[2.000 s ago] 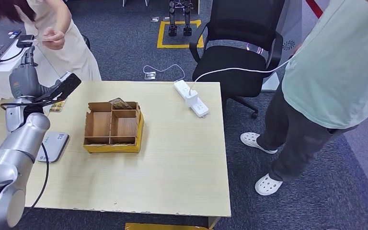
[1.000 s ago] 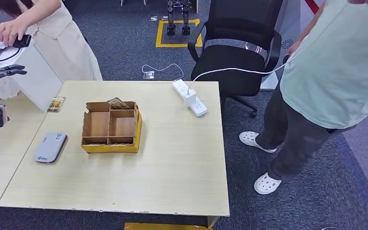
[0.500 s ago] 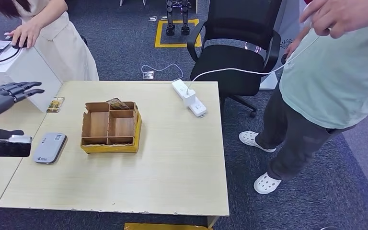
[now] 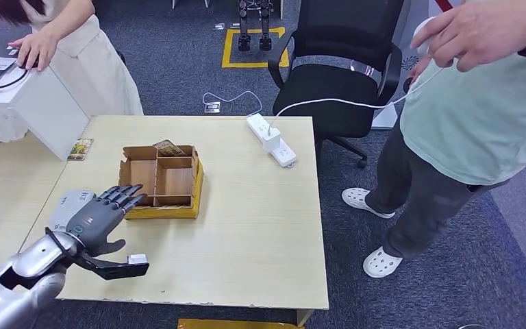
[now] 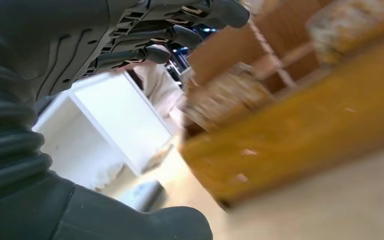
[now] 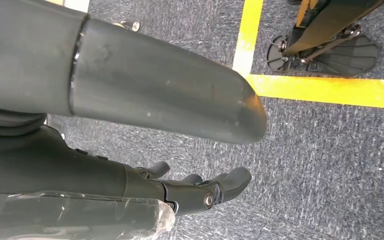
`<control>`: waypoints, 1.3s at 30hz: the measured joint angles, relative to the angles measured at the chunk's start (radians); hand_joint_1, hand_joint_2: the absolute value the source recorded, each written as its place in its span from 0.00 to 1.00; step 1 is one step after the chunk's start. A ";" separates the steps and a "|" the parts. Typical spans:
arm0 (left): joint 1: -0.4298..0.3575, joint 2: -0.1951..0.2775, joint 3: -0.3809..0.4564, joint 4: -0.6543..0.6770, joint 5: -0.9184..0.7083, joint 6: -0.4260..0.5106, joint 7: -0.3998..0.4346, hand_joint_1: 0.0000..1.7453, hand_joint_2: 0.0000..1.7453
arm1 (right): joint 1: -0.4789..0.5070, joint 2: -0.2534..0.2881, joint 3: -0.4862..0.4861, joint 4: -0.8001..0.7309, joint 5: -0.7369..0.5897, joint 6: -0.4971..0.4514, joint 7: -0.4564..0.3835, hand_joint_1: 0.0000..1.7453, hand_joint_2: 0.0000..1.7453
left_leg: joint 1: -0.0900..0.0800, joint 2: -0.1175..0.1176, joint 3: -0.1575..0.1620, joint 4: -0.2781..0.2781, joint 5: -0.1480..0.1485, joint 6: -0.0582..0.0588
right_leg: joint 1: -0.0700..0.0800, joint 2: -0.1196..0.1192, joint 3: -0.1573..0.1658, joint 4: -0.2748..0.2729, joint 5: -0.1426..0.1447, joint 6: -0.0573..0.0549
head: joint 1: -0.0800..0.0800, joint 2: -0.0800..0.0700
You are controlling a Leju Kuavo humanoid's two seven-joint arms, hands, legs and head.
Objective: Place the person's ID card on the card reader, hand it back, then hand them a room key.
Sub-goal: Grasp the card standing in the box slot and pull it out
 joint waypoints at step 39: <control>0.080 -0.350 0.184 0.139 -0.113 0.175 0.058 0.00 1.00 | 0.005 0.000 -0.020 0.000 0.019 -0.003 0.014 0.00 0.00 | 0.000 -0.001 0.000 0.000 0.000 0.000 | 0.000 -0.001 0.000 0.000 0.000 0.000 | -0.001 0.000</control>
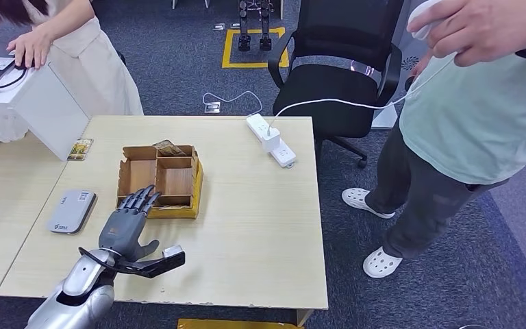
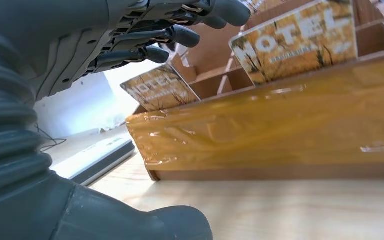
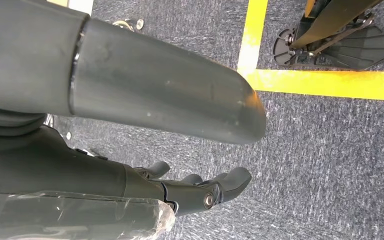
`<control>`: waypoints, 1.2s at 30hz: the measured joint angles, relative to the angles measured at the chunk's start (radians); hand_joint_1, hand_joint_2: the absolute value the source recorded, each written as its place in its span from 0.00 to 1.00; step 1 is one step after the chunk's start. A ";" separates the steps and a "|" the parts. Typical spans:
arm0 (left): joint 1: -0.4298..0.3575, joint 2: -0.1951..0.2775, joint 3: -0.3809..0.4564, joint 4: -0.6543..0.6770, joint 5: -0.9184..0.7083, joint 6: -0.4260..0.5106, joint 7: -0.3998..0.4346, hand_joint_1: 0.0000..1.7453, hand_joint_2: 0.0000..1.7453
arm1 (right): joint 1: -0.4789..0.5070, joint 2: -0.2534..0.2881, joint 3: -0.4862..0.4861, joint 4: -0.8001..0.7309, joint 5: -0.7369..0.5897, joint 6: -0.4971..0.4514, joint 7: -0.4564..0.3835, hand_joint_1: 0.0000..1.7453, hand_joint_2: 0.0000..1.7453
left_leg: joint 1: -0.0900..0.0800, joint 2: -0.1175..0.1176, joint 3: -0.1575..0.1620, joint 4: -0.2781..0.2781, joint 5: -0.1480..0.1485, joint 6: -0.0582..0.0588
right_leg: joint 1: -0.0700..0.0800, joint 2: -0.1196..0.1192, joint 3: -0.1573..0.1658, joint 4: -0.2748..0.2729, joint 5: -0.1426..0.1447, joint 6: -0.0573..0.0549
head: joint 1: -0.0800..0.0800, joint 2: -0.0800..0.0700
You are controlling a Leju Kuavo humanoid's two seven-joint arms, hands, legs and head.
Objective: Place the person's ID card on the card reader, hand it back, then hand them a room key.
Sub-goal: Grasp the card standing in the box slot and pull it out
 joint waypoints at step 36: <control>-0.010 -0.031 0.136 0.060 -0.096 0.052 0.071 0.00 1.00 | 0.005 0.000 -0.006 0.000 0.018 0.000 0.007 0.00 0.00 | 0.000 0.000 0.000 0.000 0.000 0.000 | 0.000 0.000 0.000 0.000 0.000 0.000 | 0.000 0.000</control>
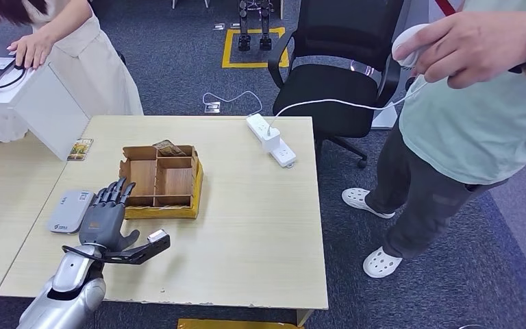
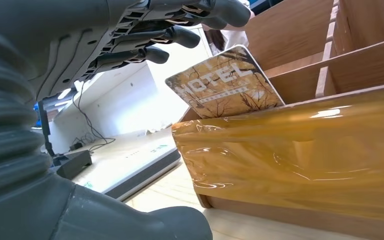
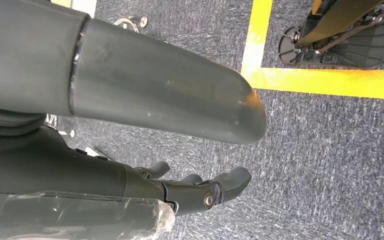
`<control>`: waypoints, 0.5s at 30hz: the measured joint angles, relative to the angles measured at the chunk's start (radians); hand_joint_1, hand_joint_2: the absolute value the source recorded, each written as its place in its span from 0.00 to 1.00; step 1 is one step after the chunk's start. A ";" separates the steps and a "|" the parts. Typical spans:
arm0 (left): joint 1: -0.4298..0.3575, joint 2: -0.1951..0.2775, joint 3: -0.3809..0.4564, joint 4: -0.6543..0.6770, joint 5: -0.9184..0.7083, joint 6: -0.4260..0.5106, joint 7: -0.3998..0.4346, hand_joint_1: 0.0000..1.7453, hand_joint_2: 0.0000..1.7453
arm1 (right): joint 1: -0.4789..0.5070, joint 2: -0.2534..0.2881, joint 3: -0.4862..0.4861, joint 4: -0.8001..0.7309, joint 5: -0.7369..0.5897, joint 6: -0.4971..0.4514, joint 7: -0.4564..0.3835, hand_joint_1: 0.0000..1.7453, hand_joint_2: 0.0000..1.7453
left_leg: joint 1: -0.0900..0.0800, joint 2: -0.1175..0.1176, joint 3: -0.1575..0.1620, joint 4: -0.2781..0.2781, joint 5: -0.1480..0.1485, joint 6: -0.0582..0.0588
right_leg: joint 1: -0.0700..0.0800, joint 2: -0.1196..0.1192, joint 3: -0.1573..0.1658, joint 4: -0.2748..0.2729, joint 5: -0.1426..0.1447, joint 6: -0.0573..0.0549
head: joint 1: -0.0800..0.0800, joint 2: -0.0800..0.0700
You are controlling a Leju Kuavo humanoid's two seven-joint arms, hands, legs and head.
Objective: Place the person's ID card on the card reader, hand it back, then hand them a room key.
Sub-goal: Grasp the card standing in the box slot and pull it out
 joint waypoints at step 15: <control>-0.002 0.001 0.011 0.008 0.036 -0.020 -0.041 1.00 1.00 | 0.001 0.000 -0.006 0.000 0.003 0.000 0.000 0.00 0.00 | 0.000 0.000 0.000 0.000 0.000 0.000 | 0.000 0.000 0.000 0.000 0.000 0.000 | 0.000 0.000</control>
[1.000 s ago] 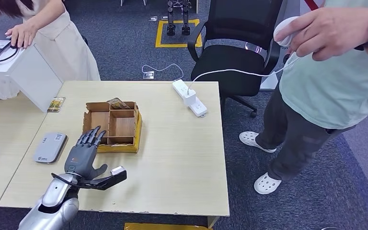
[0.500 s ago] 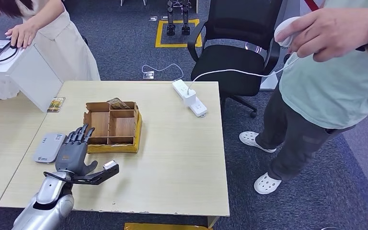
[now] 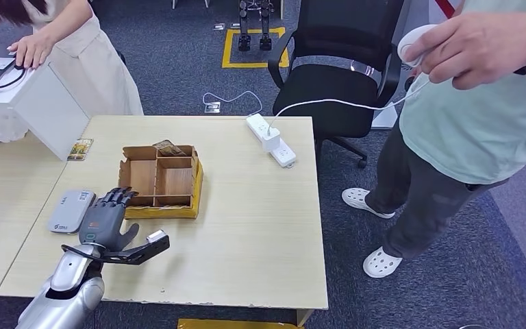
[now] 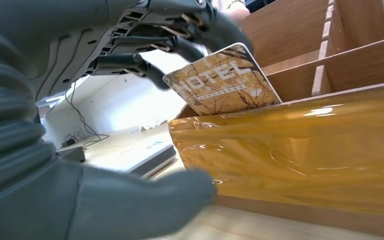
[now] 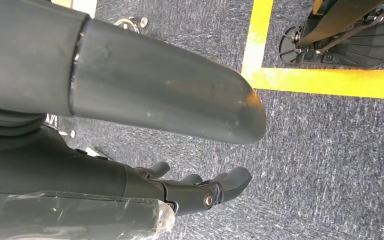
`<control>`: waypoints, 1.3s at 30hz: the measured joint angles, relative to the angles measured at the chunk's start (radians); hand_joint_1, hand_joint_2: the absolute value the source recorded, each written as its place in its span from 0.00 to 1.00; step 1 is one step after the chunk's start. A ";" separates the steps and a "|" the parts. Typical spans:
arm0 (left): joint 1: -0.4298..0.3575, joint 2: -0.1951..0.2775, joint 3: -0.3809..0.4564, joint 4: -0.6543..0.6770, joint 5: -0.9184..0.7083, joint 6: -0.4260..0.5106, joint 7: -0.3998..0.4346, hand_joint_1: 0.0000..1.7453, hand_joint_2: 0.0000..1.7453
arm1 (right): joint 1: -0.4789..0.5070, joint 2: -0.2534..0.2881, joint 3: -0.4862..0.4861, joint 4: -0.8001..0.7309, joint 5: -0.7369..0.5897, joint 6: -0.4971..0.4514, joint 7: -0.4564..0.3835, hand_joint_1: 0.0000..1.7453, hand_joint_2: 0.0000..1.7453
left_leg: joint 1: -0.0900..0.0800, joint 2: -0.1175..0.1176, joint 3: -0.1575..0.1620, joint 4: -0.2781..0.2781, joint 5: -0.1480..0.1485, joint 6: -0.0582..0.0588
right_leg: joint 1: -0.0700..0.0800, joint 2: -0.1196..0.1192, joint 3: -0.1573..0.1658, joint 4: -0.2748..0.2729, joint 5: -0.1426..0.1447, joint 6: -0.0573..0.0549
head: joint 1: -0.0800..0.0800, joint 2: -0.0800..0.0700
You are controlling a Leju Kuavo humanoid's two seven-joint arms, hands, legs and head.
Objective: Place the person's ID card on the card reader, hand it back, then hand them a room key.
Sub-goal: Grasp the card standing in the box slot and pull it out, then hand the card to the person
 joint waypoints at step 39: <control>-0.035 0.014 0.030 -0.012 0.092 0.039 -0.057 1.00 1.00 | 0.001 0.001 -0.010 0.000 0.018 0.003 0.009 0.00 0.00 | 0.000 0.000 0.001 0.000 0.000 0.000 | 0.000 0.000 0.000 0.000 0.000 0.000 | 0.000 0.000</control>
